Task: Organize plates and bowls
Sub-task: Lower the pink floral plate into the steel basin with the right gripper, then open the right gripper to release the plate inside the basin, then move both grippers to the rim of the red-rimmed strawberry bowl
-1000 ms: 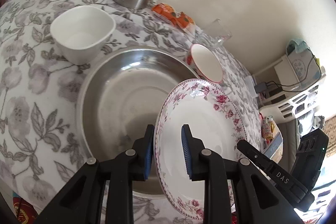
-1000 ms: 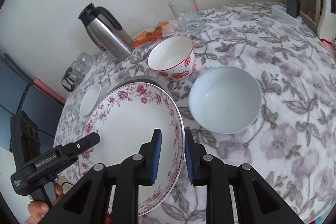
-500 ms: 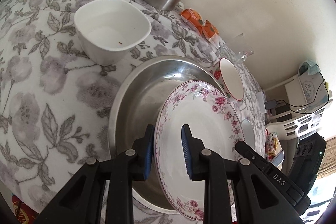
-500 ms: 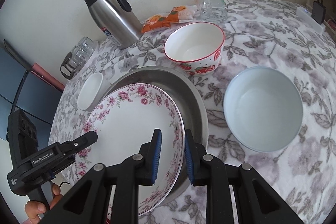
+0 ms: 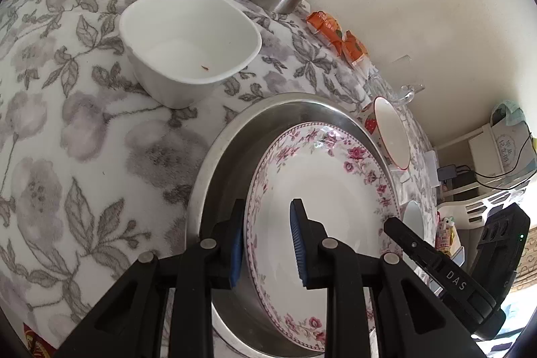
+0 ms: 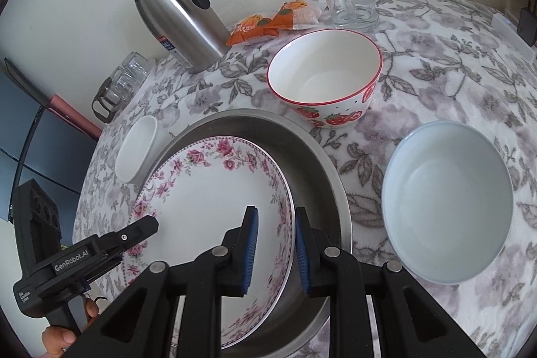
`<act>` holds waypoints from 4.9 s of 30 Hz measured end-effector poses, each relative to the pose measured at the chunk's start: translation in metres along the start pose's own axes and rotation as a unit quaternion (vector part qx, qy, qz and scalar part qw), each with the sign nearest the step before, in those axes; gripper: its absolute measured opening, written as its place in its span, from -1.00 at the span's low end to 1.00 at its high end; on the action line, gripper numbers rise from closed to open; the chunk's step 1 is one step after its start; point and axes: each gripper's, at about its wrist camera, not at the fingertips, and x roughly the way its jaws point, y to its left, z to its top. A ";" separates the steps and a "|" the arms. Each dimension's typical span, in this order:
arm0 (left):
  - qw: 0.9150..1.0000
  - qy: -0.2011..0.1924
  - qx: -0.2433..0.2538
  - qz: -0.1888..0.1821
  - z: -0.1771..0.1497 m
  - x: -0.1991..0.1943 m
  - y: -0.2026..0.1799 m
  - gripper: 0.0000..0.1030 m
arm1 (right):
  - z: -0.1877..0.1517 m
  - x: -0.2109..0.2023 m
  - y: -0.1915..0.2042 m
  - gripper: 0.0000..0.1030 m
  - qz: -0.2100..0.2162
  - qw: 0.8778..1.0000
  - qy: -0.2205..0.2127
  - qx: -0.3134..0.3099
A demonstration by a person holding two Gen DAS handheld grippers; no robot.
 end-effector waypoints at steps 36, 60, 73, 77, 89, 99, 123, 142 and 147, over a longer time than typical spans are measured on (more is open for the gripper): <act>1.000 -0.004 -0.011 0.015 -0.001 0.004 0.007 -0.46 | -0.003 0.000 -0.007 -0.52 -0.027 0.999 -0.012 -0.018; 0.999 -0.015 -0.001 0.040 -0.007 -0.010 0.000 -0.35 | -0.004 -0.017 -0.001 -0.51 -0.033 0.998 -0.036 -0.043; 0.985 -0.084 0.092 0.121 -0.013 -0.031 -0.031 0.07 | -0.008 -0.030 0.011 -0.34 -0.031 0.996 -0.060 -0.066; 0.983 -0.083 0.093 0.135 -0.012 -0.028 -0.029 0.47 | -0.010 -0.029 0.010 0.14 -0.038 0.995 -0.060 -0.068; 0.973 -0.127 0.110 0.155 -0.011 -0.034 -0.029 0.89 | -0.009 -0.032 0.004 1.00 -0.031 0.995 -0.075 -0.060; 0.960 -0.203 0.127 0.144 -0.014 -0.050 -0.036 0.96 | -0.007 -0.048 0.002 1.00 -0.060 0.987 -0.133 -0.065; 0.959 -0.197 0.193 0.063 0.032 -0.039 -0.136 0.97 | 0.048 -0.070 -0.057 0.81 -0.115 0.978 -0.170 0.044; 0.972 -0.110 0.205 0.035 0.080 0.045 -0.178 0.97 | 0.093 -0.023 -0.067 0.15 -0.121 0.984 -0.127 0.034; 0.973 -0.073 0.215 0.042 0.083 0.074 -0.179 0.73 | 0.098 -0.003 -0.070 0.01 -0.115 0.986 -0.111 0.039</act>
